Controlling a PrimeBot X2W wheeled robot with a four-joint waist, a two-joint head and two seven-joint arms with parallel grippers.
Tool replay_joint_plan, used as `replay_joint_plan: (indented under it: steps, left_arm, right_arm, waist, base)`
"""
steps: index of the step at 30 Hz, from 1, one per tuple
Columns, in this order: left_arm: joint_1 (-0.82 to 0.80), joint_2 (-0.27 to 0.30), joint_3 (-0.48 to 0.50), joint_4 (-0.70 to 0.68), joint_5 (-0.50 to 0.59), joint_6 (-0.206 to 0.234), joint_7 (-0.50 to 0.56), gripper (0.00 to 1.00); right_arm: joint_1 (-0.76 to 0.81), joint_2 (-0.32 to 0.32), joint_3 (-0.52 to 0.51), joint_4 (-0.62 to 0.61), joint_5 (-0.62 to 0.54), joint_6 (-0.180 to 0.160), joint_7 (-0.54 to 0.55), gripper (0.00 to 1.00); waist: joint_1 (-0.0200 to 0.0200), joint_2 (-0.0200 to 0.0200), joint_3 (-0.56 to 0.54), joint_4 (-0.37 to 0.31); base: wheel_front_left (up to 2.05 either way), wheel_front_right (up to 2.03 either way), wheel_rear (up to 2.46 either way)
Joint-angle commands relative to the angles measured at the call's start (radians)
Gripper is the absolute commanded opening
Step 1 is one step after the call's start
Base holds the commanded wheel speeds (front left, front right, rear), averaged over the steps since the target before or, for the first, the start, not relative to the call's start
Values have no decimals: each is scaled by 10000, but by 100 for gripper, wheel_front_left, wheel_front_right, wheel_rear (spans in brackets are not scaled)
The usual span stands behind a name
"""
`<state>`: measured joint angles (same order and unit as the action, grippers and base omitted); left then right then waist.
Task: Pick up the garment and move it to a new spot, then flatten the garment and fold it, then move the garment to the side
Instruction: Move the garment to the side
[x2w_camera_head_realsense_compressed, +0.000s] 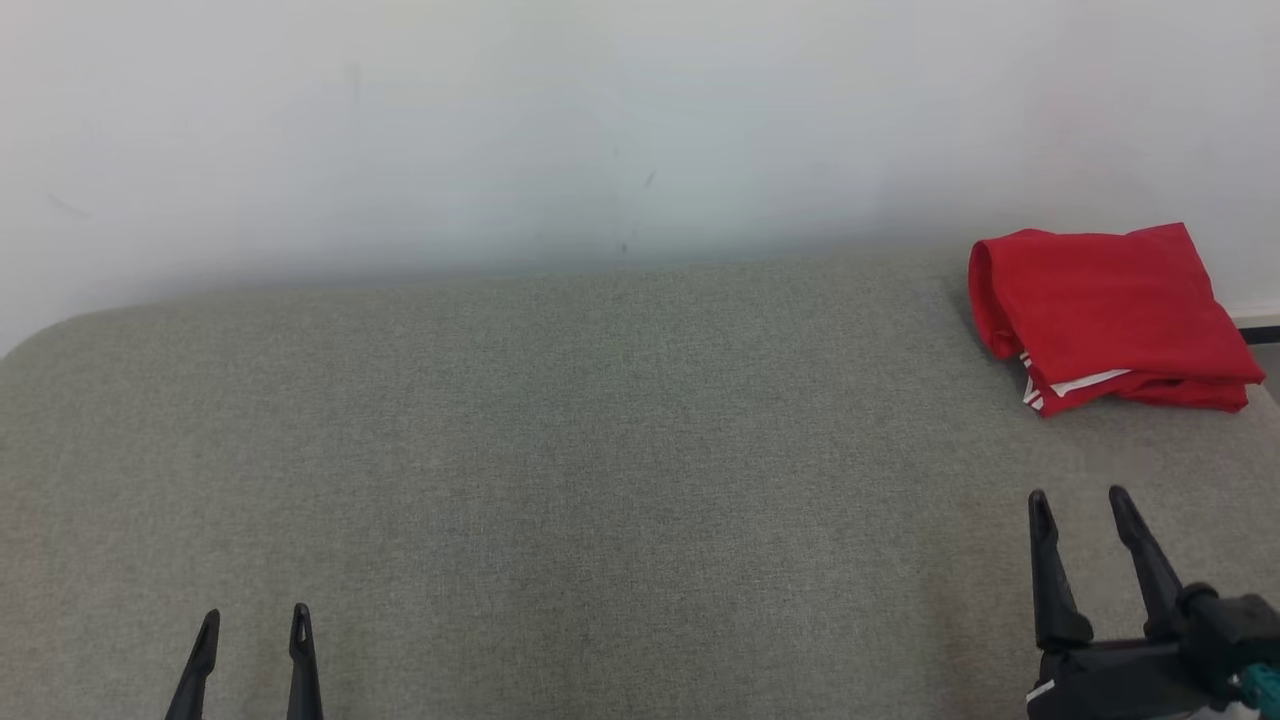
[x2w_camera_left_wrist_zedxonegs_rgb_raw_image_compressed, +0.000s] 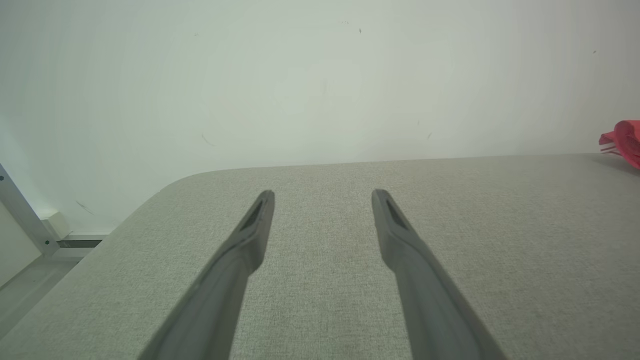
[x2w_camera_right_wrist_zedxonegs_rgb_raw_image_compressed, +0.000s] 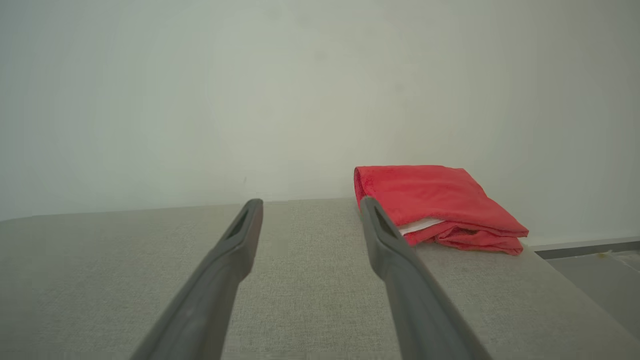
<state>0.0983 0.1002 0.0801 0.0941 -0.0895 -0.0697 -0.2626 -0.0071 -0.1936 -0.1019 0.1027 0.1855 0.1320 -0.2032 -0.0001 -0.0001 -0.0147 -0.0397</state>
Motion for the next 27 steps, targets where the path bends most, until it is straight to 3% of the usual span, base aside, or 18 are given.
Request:
replay_joint_plan:
  steps: [1,7,27]
  left_arm:
    - [71,-29,-13,33,102,8,-27,100]
    - [79,-53,-47,115,159,-3,-27,100]
    - [84,74,-92,631,256,191,-27,100]
  right_arm:
    - [260,177,-10,-88,-127,-28,-113,100]
    - [836,773,135,-151,-371,-28,-437,100]
    - [787,1225,881,355,-524,-28,-625,100]
  waist:
    - [1,1,-56,50]
    - [1,1,-176,127]
    - [1,1,-542,356]
  base:
    - [0,0,0]
    - [0,0,0]
    - [0,0,0]
